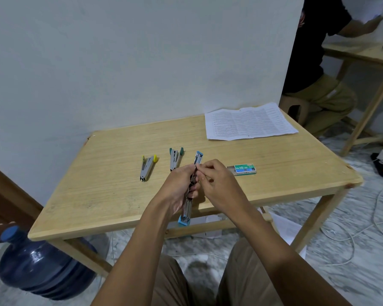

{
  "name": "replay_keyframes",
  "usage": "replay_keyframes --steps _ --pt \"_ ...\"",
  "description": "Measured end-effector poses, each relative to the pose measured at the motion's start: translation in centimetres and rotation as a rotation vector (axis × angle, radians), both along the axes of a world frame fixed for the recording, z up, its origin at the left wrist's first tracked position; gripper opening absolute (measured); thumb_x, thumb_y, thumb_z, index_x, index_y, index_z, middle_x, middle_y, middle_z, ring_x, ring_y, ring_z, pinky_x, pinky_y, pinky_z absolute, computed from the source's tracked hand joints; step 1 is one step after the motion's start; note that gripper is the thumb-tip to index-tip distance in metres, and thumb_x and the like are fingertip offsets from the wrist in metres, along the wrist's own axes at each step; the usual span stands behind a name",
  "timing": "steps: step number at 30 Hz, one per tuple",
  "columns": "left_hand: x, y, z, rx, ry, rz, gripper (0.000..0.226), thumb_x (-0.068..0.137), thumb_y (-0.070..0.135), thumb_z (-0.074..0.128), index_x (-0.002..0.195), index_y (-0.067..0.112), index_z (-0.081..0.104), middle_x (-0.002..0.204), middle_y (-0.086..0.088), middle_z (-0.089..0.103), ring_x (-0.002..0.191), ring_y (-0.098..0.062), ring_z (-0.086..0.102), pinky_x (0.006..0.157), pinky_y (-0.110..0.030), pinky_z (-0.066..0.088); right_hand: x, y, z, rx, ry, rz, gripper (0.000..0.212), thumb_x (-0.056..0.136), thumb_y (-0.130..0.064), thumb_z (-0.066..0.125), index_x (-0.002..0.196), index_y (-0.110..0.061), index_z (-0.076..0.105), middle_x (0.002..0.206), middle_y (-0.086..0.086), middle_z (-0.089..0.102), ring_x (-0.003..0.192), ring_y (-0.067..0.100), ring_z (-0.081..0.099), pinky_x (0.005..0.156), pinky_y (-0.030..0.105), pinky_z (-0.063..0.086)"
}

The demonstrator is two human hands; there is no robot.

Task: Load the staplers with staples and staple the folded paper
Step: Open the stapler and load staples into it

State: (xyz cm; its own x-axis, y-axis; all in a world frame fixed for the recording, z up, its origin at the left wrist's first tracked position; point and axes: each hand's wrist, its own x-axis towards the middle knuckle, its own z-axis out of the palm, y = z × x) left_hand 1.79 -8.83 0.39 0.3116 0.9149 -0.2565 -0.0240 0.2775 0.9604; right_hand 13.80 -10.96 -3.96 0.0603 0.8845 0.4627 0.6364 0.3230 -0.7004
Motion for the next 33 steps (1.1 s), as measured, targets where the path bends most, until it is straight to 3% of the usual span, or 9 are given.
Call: replay_keyframes --steps 7,16,22,24,28,31,33 --pt "0.4 -0.1 -0.2 0.02 0.019 -0.021 0.032 0.104 0.017 0.037 0.077 0.01 0.052 0.06 -0.001 0.042 0.047 -0.009 0.035 0.04 -0.02 0.028 -0.2 0.1 0.6 0.032 0.011 -0.125 0.019 0.096 -0.017 0.06 0.107 -0.011 0.074 0.099 0.0 0.065 0.085 0.011 0.06 0.077 0.026 0.051" --pt "0.2 -0.3 -0.2 0.003 0.022 -0.05 0.034 0.105 0.019 0.035 0.077 0.012 0.053 0.061 0.001 0.045 0.047 -0.008 0.035 0.04 -0.02 0.026 0.6 0.7 1.6 -0.01 0.088 -0.167 0.01 0.091 -0.014 0.068 0.094 -0.013 0.078 0.091 0.0 0.072 0.082 0.012 0.066 0.078 0.033 0.056" --pt "0.1 -0.1 -0.4 -0.022 -0.017 -0.039 0.03 0.106 0.018 0.034 0.086 0.013 0.055 0.065 -0.001 0.045 0.05 -0.009 0.032 0.041 -0.02 0.024 0.8 0.8 2.0 -0.106 0.237 -0.201 0.006 0.088 -0.025 0.073 0.092 -0.02 0.074 0.084 -0.009 0.07 0.074 -0.002 0.062 0.065 0.011 0.048" --pt "0.0 0.1 -0.4 -0.045 -0.058 -0.018 0.029 0.106 0.018 0.035 0.088 0.011 0.057 0.065 -0.002 0.044 0.05 -0.01 0.034 0.04 -0.02 0.026 0.8 0.6 1.8 -0.108 0.239 -0.214 0.009 0.089 -0.03 0.072 0.094 -0.022 0.071 0.086 -0.01 0.068 0.077 0.001 0.062 0.067 0.015 0.05" --pt "-0.4 1.1 -0.4 -0.077 -0.162 0.106 0.026 0.105 0.016 0.038 0.113 0.003 0.059 0.065 -0.004 0.045 0.05 -0.013 0.041 0.041 -0.023 0.038 0.5 -0.5 1.7 -0.095 0.222 -0.176 0.007 0.089 -0.035 0.069 0.091 -0.029 0.065 0.09 -0.014 0.065 0.079 0.003 0.06 0.072 0.026 0.054" --pt "-0.7 1.9 -0.3 -0.056 -0.187 0.198 0.027 0.106 0.02 0.038 0.117 0.007 0.059 0.07 -0.002 0.05 0.054 -0.013 0.048 0.047 -0.025 0.044 0.5 -1.8 1.9 -0.211 0.228 -0.006 0.012 0.086 -0.044 0.071 0.088 -0.036 0.063 0.089 -0.016 0.065 0.075 0.003 0.06 0.075 0.03 0.056" --pt "-0.7 2.2 0.0 -0.04 -0.247 0.254 0.028 0.105 0.021 0.038 0.116 0.007 0.06 0.072 -0.003 0.052 0.058 -0.013 0.051 0.053 -0.025 0.047 0.4 -2.5 2.2 -0.345 0.193 0.164 0.032 0.08 -0.055 0.073 0.104 -0.039 0.06 0.098 -0.015 0.063 0.078 0.002 0.061 0.079 0.032 0.057"
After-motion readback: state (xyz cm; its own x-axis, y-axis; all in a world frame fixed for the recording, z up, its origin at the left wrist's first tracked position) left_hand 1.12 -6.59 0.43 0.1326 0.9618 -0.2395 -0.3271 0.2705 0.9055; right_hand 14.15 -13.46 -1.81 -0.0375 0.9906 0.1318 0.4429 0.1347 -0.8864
